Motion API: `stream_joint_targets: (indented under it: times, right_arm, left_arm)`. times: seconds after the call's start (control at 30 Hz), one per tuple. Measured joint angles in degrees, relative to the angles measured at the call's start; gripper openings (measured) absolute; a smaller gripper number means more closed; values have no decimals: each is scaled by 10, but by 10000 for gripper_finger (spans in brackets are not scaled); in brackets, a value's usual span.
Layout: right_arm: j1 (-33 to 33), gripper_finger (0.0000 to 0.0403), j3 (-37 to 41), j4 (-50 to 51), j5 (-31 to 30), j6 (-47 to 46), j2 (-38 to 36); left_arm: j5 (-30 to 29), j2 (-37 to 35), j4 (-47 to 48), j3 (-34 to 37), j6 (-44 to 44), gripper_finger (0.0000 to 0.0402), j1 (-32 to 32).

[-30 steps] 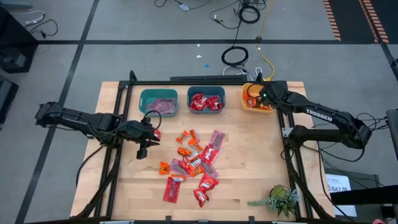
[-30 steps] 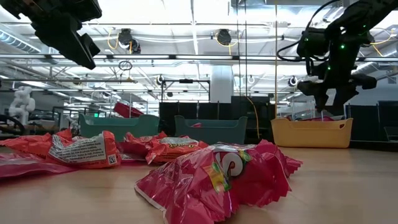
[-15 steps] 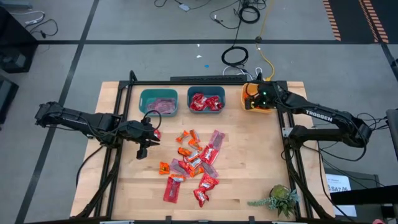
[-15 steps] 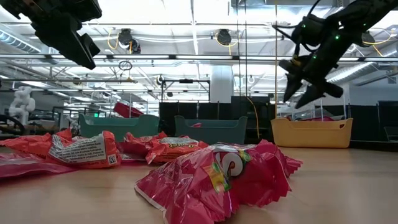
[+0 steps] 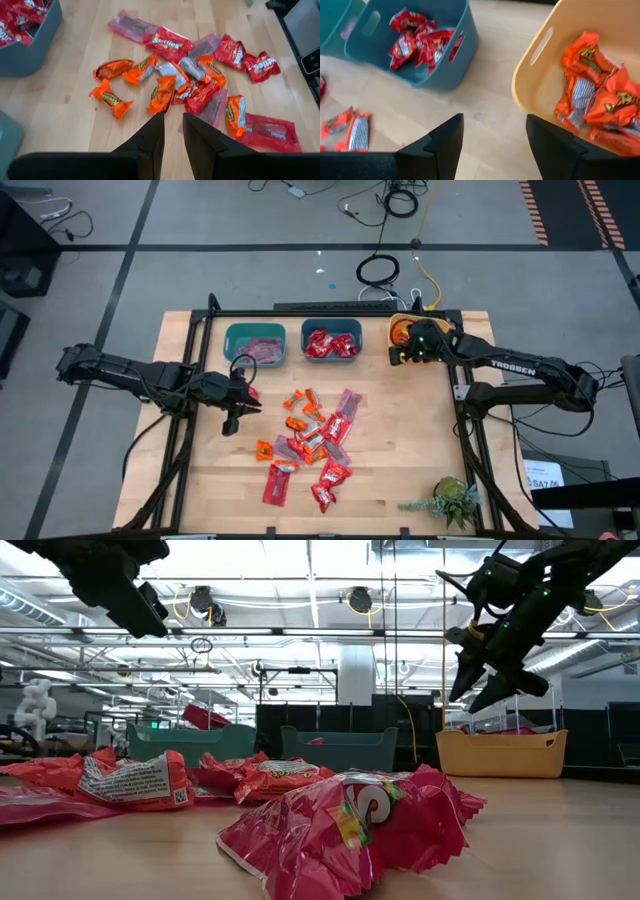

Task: Sort candy
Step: Put the red chocolate into the green bin

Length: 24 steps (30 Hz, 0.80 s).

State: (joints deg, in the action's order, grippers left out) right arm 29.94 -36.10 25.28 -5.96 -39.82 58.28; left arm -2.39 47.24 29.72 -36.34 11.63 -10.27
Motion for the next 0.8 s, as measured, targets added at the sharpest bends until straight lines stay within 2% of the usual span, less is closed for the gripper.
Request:
stream_joint_targets:
  times: [0.43,0.67,0.8]
  right_arm:
    - [-58,208,0,29,0,-64,0]
    - [-94,208,0,29,-1,-104,0]
    - [-117,208,0,29,-6,-118,0]
  left_arm:
    - [-12,0,-8,0,-29,80,0]
    - [-19,0,-6,0,19,81,1]
    - [-19,0,-1,0,31,108,1]
